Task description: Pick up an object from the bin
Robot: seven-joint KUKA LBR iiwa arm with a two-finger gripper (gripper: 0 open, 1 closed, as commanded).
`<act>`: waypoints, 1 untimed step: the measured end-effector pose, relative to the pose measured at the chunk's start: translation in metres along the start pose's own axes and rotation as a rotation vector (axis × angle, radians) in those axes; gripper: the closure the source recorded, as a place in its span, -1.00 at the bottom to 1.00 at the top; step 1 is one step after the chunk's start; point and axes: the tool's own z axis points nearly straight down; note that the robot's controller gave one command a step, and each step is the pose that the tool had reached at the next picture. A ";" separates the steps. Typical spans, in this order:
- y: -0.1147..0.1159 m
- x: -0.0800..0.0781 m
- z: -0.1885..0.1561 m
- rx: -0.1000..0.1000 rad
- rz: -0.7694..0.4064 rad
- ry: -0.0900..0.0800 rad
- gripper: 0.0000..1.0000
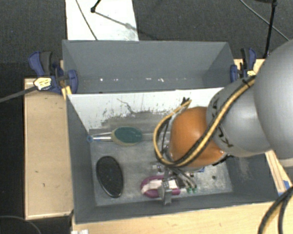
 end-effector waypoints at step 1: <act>0.077 -0.014 0.000 -0.001 -0.269 -0.021 1.00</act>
Offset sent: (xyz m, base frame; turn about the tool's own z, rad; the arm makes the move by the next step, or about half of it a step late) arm -0.0016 0.0766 -0.0030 -0.2696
